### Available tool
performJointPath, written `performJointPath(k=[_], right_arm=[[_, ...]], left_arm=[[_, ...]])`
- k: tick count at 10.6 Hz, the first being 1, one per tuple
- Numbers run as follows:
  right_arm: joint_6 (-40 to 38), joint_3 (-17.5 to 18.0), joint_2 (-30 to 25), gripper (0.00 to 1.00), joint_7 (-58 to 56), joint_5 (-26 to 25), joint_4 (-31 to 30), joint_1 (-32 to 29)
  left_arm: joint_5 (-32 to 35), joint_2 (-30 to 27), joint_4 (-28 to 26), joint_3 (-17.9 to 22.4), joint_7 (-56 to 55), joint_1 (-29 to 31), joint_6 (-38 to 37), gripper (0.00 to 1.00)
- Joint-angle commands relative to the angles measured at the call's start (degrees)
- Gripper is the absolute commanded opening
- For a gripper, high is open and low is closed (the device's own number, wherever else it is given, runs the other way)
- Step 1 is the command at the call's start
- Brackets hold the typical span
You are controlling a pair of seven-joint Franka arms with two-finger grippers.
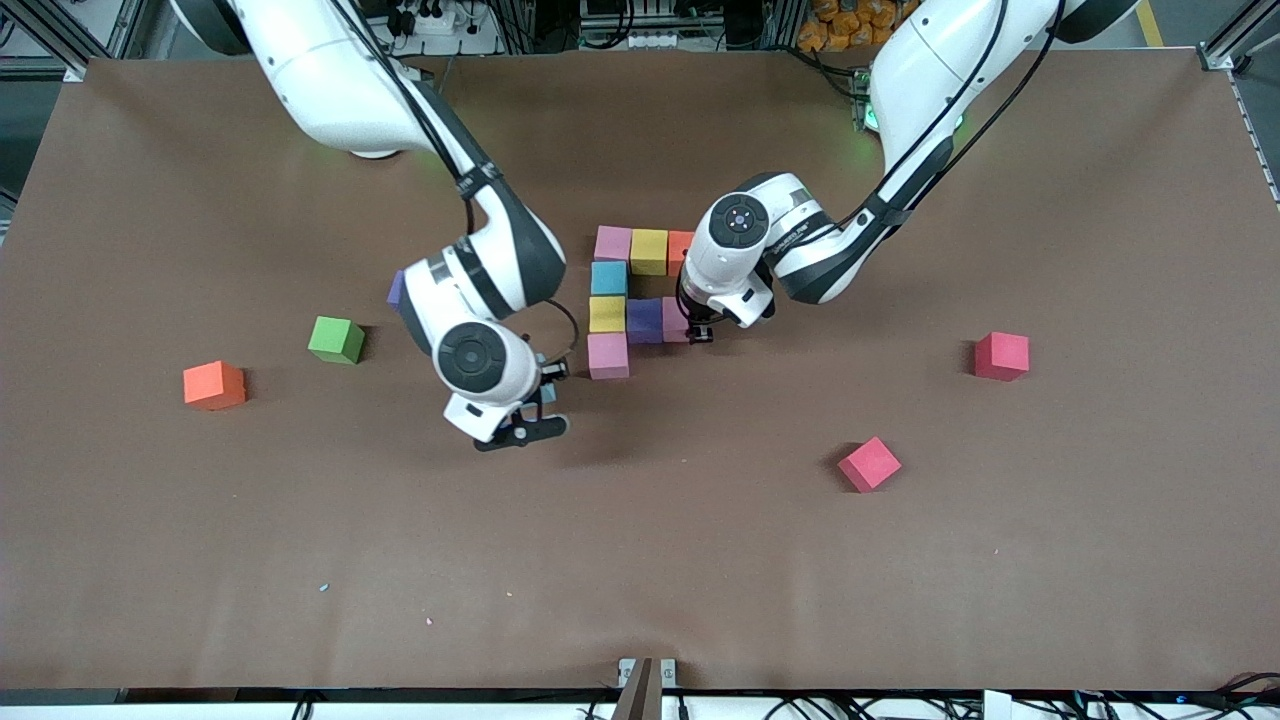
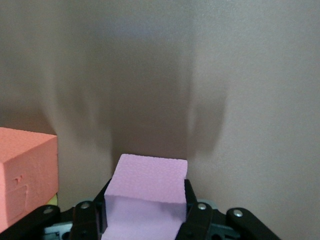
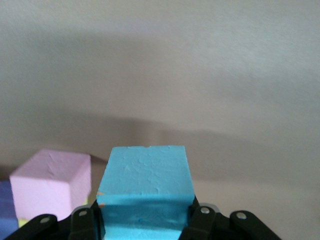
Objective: Arrange 11 blocks into digit 3
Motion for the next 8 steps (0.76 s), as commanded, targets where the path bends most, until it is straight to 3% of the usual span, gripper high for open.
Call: performJointPath(k=[1,5,8], right_arm=[[-1.6,-0.1,6.6,0.0,1.9,1.6,9.3,0.8],[-1.6,-0.1,12.7,0.0,6.0,1.6,17.6,1.7],[-1.9,-0.1,14.9,0.0,7.0,1.5,19.6,1.8]], left_arm=[[1.3,-0.3,-0.5,0.1,-1.1,-0.3,0.9,1.0],[1.4,-1.8,-0.5,0.0,-0.9,-0.1,0.5,1.0],[1.4,-7.1,-0.6,-0.2,-0.6,0.2,-2.5,1.0]])
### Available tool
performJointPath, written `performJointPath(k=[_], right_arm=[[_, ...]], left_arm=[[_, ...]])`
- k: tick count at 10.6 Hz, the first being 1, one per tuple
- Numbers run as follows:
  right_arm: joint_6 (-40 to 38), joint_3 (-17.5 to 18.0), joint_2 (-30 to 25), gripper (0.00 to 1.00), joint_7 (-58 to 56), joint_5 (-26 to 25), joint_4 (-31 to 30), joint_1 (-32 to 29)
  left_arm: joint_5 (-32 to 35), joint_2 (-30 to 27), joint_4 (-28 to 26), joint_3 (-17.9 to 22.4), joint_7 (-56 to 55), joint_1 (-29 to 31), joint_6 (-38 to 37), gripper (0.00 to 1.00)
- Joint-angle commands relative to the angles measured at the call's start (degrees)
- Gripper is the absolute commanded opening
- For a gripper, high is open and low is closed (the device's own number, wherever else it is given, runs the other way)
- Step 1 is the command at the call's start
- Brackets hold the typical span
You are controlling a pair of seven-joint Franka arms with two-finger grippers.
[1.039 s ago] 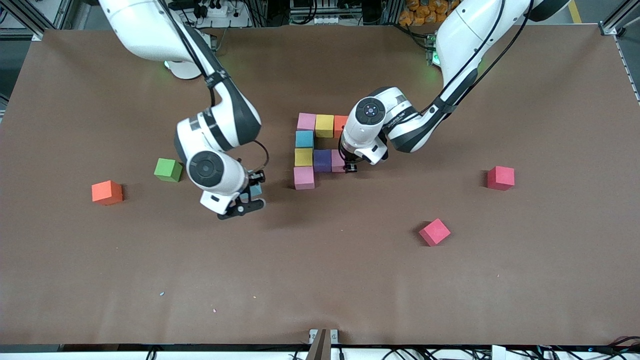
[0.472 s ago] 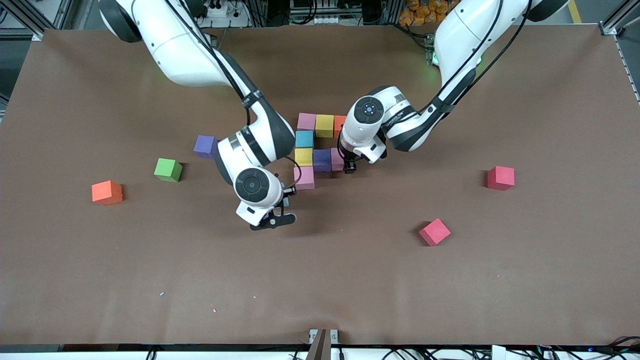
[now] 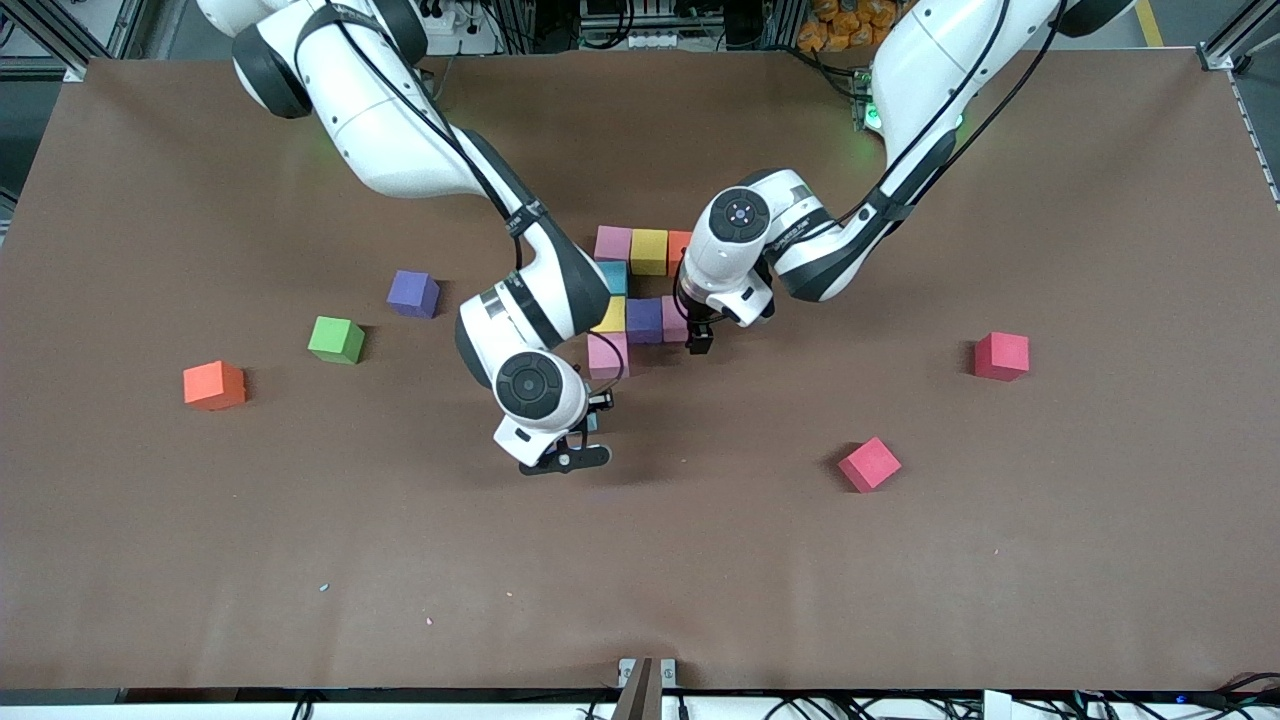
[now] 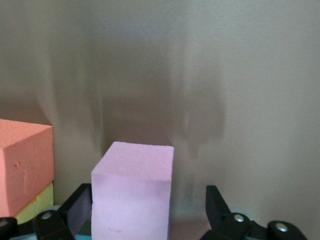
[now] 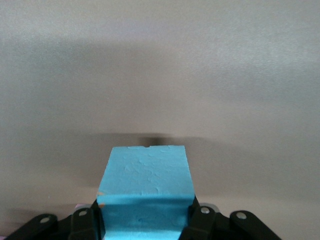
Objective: Arrange 11 blocks into digit 3
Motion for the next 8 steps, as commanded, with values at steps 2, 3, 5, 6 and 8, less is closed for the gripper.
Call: performJointPath(k=[2,3,5,6,8], right_arm=[[-2.5,-0.1,4.0,0.0,2.2,0.5,4.5,0.9],[-3.2,0.0,4.5,0.0,2.4,0.5,5.0,0.9],[-3.2,1.1,4.7,0.0,5.4,0.5,5.1,1.4],[-3.2,1.3,5.1,0.0,6.8,0.5,5.6,1.5],[-3.2,2.8,5.2,0.0,8.5,0.5,5.7,1.5]], left_arm=[[1.5,-8.7,-0.9,-0.4,0.2,1.3,-5.6,1.0],[1.5,-10.1,-0.8,-0.4,2.1,2.3,-6.7,1.0],[1.4,-11.2,-0.7,-0.4,10.6,4.8,-8.3,1.0],[1.4,-11.2,-0.5,-0.4,15.9,7.5,-8.4,1.0],[1.3,-10.5,2.3,-0.3,27.3,12.5,-10.1,1.0]])
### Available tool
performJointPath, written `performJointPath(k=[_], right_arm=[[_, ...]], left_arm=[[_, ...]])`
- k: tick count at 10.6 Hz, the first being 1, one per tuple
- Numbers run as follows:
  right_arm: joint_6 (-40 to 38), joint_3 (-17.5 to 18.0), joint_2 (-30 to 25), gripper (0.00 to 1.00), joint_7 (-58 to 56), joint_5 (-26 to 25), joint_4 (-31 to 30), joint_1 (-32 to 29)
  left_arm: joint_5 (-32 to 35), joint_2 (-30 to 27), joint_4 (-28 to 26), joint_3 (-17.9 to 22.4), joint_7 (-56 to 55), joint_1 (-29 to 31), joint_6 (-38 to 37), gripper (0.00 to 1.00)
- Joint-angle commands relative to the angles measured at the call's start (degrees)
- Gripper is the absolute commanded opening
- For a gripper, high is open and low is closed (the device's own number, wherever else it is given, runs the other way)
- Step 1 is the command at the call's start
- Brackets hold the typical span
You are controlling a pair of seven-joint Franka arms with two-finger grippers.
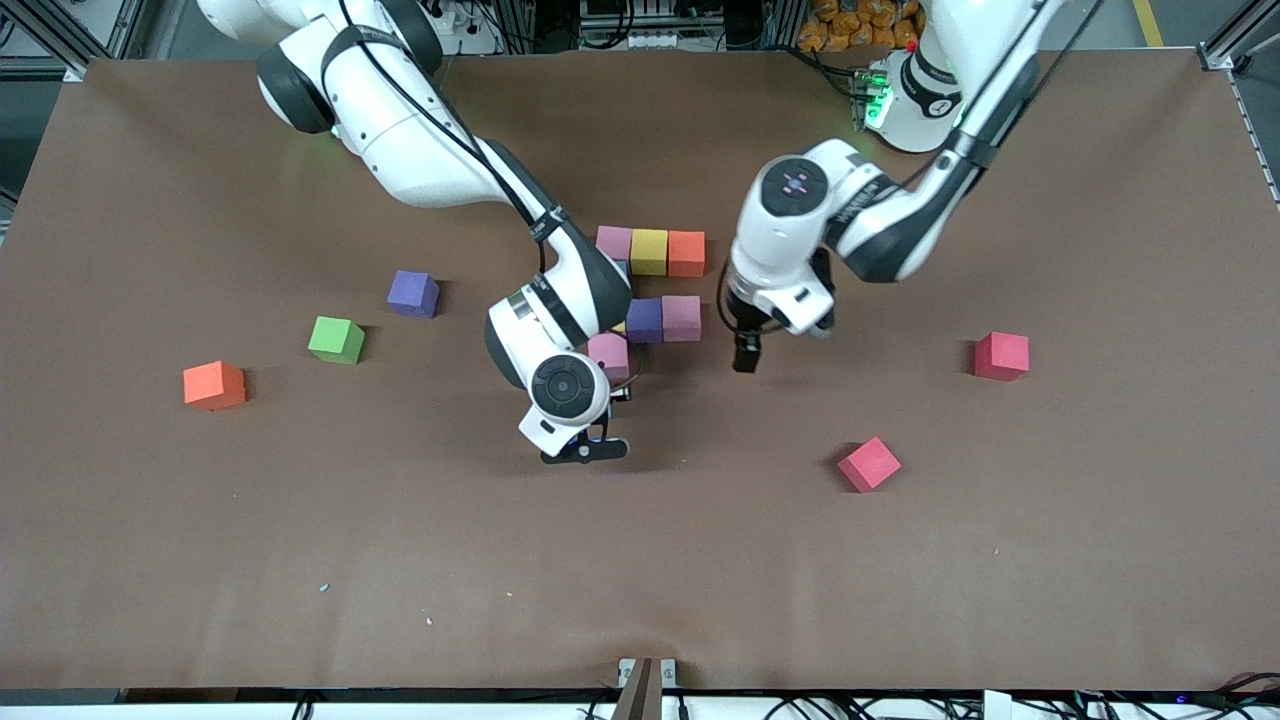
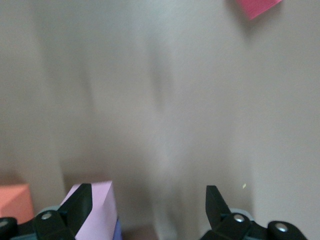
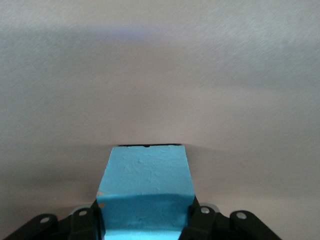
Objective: Arrange 11 blocks into digit 3
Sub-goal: 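Grasp the red cube with the left gripper while the right gripper withdraws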
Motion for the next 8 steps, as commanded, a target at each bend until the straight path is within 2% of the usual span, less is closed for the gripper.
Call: performJointPath(k=[1,3,5,7,8], right_arm=[[-1.1,1.2,1.8,0.0,3.1,0.5,3.1,0.0],[-1.0,1.2,2.1,0.0,3.2,0.5,3.7,-0.1],[-1.0,1.2,2.4,0.0,3.3,0.5,4.1,0.0],[-1.0,1.4,2.6,0.0,4.9,0.5,4.1,0.0],[-1.0,1.4,2.6,0.0,5.4,0.5,4.1,0.1]], left_arm=[[1.2,0.9,4.0,-0.6,13.8,5.8,-4.8,1.0],[-0.7,3.3,10.3,-0.5,29.9,10.0,-9.3,1.0],[-1.7,9.6,21.6,0.0,44.5,11.0,-20.1,1.0],[-1.7,15.6,29.6,1.2,49.4,10.8,-25.2,1.0],[-1.4,17.5,31.1,1.4,51.7,10.8,-25.3,1.0]])
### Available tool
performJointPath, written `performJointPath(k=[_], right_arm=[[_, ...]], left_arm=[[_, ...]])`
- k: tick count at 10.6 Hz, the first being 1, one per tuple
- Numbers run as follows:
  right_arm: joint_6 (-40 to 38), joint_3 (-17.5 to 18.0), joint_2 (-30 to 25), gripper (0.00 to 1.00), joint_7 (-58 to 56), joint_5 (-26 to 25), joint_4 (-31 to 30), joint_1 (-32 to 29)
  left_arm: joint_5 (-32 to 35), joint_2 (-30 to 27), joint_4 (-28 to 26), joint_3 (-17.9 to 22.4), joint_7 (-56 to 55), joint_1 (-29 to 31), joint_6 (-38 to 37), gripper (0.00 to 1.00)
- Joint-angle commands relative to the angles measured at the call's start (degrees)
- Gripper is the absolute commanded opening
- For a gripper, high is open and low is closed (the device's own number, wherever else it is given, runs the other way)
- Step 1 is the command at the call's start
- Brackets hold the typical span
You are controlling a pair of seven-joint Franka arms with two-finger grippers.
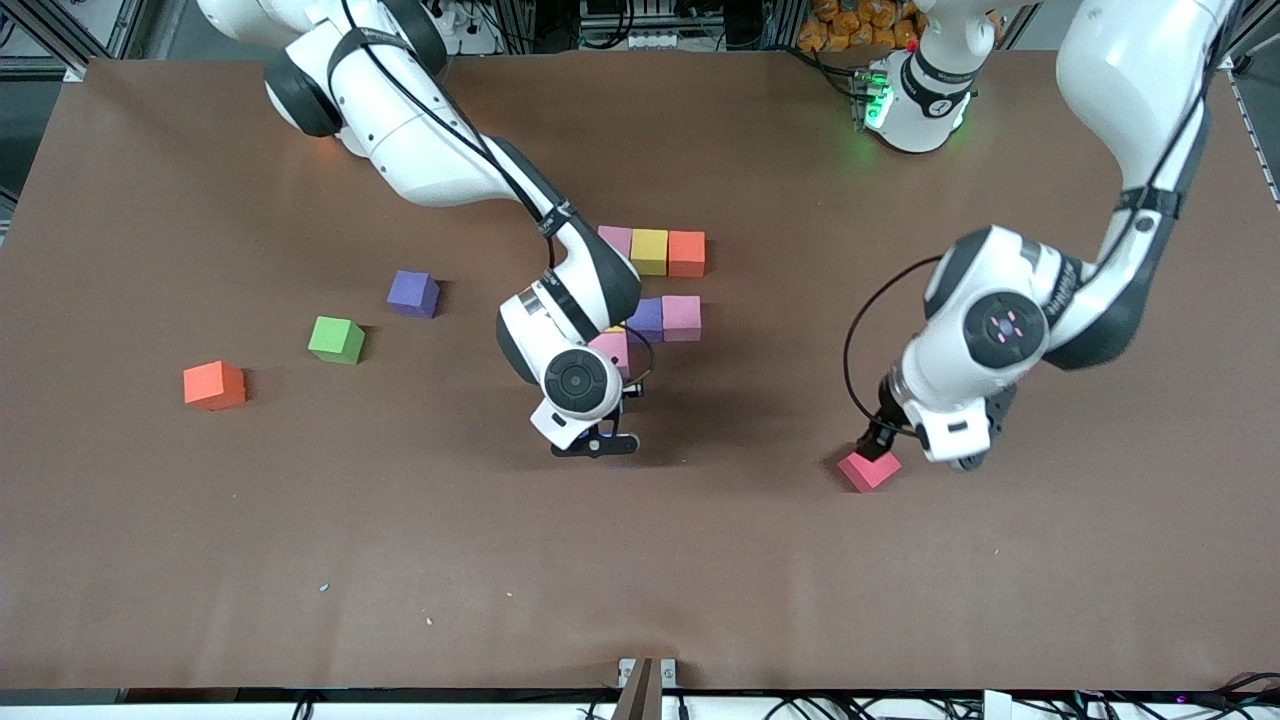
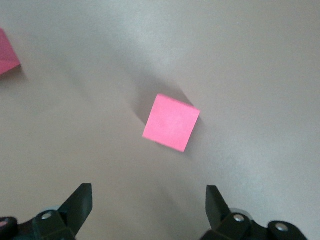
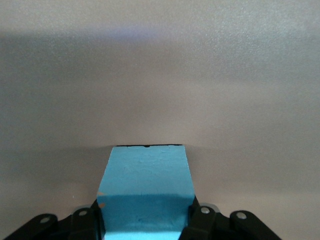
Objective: Arrange 11 blocks into digit 3
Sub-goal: 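Grasp the red cube with the left gripper while the right gripper withdraws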
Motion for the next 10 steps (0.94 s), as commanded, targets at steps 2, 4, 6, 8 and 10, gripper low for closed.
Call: performJointPath(k=[2,4,6,8,10], right_arm=[[-1.2,0.6,1.6,0.0,1.9,0.5,2.9,0.1],[-1.2,0.9,1.6,0.0,2.0,0.5,2.9,0.1],[-1.1,1.0,1.7,0.0,3.2,0.5,2.9,0.2],[-1.1,1.0,1.7,0.0,3.2,0.5,2.9,0.2],[-1.2,1.0,1.6,0.0,3.2,0.5,2.9,0.2]], left_arm=[[-0.5,5.7,6.4,3.5,11.1,-1.6,-2.9,1.0],[-0.1,5.9,6.3,3.8,14.8,-1.1,-2.9,1.0],[-0.2,6.9,6.5,4.9,16.1,-1.6,-2.7,1.0],[0.0,7.5,6.5,5.0,17.8,-1.6,-2.6,1.0],[0.0,8.2,6.8,5.6,18.5,-1.6,-1.7,1.0]])
